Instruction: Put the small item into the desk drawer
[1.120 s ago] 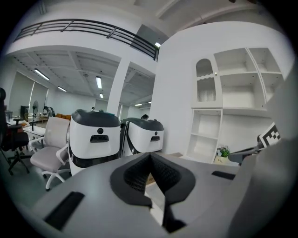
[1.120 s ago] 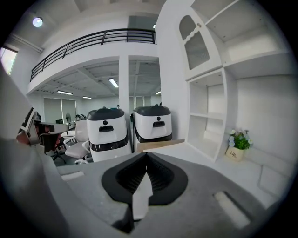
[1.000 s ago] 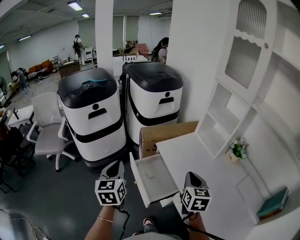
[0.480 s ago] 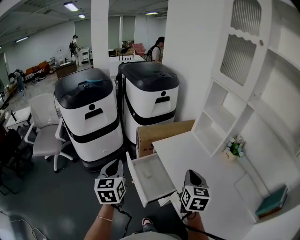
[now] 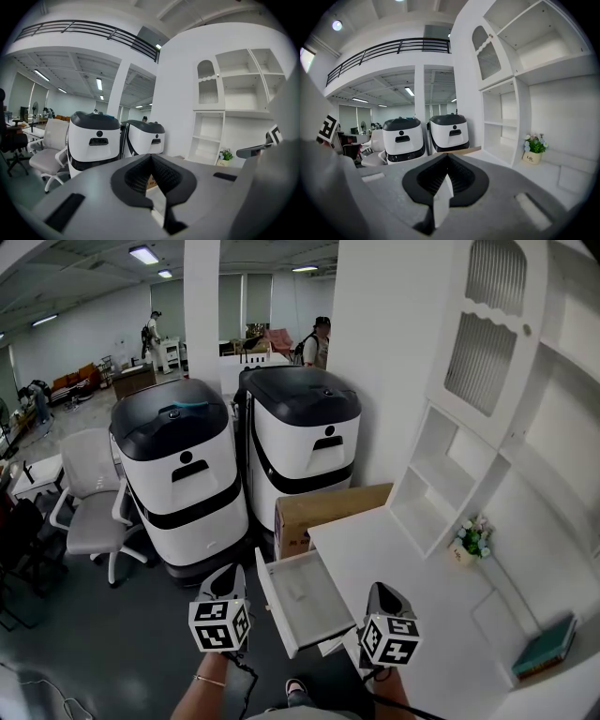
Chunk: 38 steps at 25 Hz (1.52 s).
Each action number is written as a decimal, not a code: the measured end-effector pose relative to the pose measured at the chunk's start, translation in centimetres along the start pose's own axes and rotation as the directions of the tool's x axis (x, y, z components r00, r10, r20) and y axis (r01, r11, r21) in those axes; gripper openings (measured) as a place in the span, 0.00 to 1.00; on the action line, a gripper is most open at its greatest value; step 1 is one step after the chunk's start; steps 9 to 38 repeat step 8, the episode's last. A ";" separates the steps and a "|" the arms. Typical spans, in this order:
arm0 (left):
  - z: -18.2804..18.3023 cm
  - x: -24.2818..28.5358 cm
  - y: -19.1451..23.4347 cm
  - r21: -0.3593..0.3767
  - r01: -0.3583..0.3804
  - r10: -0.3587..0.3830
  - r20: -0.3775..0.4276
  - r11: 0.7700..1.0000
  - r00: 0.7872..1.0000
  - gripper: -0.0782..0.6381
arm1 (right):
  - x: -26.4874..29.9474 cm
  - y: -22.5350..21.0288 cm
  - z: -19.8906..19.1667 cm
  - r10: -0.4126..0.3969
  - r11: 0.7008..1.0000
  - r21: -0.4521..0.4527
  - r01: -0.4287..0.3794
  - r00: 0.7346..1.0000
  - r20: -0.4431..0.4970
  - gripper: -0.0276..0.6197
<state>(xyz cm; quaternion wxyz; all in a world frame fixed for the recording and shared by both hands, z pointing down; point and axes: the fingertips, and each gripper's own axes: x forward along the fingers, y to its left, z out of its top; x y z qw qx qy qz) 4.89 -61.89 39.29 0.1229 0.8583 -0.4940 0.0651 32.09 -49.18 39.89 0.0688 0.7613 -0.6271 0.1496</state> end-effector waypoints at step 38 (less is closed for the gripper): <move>0.3 -0.2 1.4 -0.007 -0.008 0.008 0.003 1.000 1.000 0.11 | 0.5 1.3 0.9 0.012 1.000 -0.007 -0.012 1.000 0.007 0.05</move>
